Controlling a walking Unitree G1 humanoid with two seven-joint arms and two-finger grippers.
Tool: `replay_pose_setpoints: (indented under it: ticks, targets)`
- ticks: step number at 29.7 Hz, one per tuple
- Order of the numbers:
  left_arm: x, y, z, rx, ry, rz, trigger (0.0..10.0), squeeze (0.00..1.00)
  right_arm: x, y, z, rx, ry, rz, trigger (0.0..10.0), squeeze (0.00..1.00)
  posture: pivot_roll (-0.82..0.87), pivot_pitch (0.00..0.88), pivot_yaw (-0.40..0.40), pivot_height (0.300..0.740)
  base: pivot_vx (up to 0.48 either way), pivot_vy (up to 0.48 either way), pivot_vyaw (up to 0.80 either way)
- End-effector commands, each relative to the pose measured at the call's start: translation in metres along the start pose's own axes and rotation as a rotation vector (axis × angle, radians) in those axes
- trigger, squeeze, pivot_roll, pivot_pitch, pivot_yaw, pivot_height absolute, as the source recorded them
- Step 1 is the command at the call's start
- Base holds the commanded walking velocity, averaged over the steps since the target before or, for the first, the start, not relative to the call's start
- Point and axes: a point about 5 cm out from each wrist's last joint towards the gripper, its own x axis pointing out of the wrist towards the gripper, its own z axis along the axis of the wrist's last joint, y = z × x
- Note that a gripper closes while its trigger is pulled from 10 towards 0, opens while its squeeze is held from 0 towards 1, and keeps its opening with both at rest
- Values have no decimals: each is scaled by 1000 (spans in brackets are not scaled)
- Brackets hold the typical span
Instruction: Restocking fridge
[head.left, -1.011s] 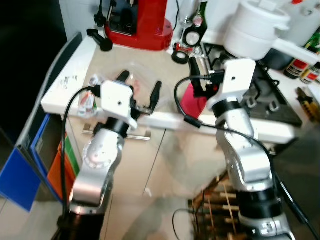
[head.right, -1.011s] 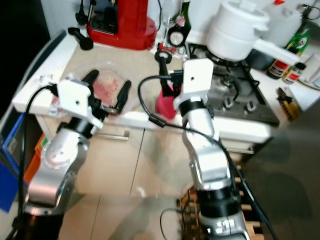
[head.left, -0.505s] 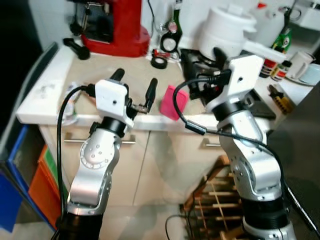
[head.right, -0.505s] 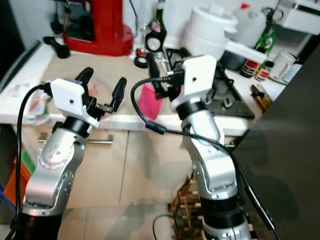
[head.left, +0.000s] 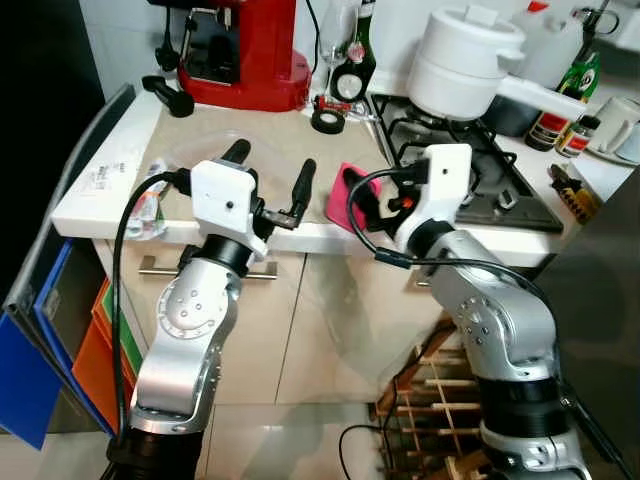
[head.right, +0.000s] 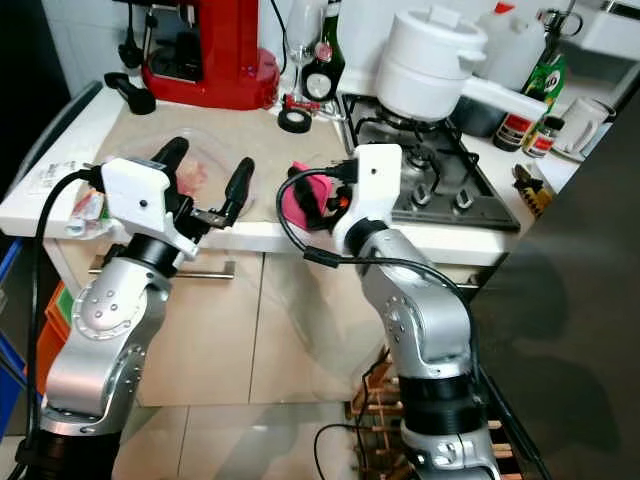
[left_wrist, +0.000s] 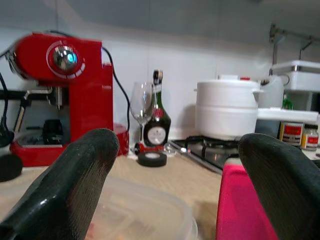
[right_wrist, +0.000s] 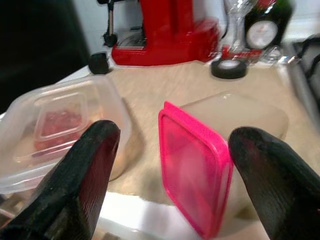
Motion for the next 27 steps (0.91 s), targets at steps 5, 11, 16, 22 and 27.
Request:
replay_pose_setpoints:
  ticks: [5, 11, 16, 22, 27]
  targets:
    - [-2, -2, 1, 5, 2, -13, 10000, 0, -1, -2, 1, 72, 51, 7, 10000, 0, 157, 10, -148, 740, 0, 0, 0]
    - [-3, -3, 1, 3, 4, -9, 10000, 0, -6, -4, 5, 68, 79, 16, 10000, 0, 154, 0, -156, 740, 0, 0, 0]
    - [-2, -5, 1, -3, 3, -12, 10000, 0, -4, -9, -1, 2, 93, -6, 10000, 0, 152, 0, -156, 740, 0, 0, 0]
    - [-3, -5, 1, -4, 5, -9, 10000, 0, 8, -24, -24, -202, 151, -56, 10000, 0, 164, 0, -158, 740, 0, 0, 0]
    - [-4, -6, 2, -6, 7, -7, 10000, 0, 20, -25, -25, -331, 146, -47, 10000, 0, 173, 4, -157, 740, 0, 0, 0]
